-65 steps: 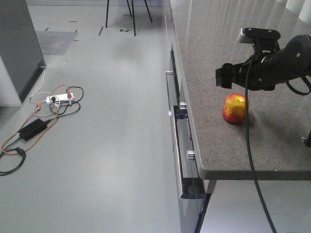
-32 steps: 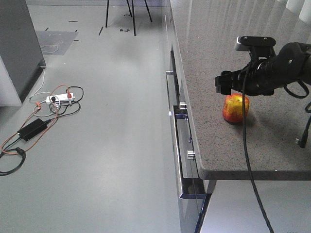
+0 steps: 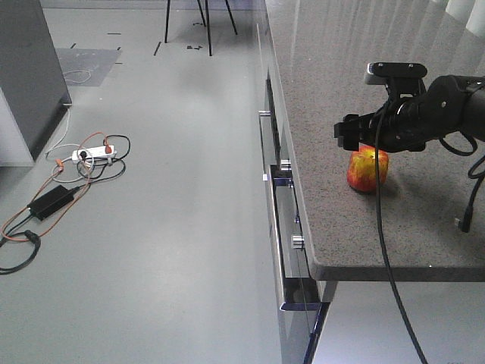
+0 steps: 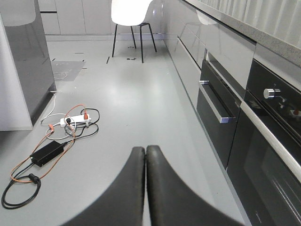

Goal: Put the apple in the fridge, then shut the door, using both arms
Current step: 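Lower the open right gripper around the apple, then close the right gripper on the apple, then lift the apple off the countertop with the right gripper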

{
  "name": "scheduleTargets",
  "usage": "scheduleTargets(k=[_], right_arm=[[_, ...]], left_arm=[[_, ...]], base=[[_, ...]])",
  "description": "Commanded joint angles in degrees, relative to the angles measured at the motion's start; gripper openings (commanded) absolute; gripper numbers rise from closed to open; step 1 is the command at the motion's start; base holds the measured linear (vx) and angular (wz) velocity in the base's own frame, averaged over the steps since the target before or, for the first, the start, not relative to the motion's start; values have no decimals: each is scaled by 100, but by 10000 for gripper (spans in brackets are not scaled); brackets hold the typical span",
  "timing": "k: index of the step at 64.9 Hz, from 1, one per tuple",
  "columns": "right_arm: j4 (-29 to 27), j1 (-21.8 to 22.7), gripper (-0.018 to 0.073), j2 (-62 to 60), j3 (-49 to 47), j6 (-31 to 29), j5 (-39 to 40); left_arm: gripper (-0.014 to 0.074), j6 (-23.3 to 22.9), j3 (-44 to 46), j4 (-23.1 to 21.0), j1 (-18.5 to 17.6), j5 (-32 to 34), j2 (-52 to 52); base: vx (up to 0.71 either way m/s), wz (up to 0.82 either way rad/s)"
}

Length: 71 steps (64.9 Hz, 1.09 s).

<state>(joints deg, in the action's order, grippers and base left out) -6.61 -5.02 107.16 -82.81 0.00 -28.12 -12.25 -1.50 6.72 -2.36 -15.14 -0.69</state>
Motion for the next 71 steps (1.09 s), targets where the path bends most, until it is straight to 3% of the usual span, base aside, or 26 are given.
scheduleTargets(k=[1, 54, 71], right_arm=[[49, 19, 603, -203, -188, 33, 356], [226, 19, 588, 233, -178, 253, -152], [661, 19, 450, 233, -178, 555, -428]], left_arm=[[-6, -54, -117, -29, -19, 406, -79], [-6, -54, -117, -29, -19, 406, -79], [-6, -54, -117, -29, -19, 406, -79]], base=[[0, 0], [0, 0], [0, 0]])
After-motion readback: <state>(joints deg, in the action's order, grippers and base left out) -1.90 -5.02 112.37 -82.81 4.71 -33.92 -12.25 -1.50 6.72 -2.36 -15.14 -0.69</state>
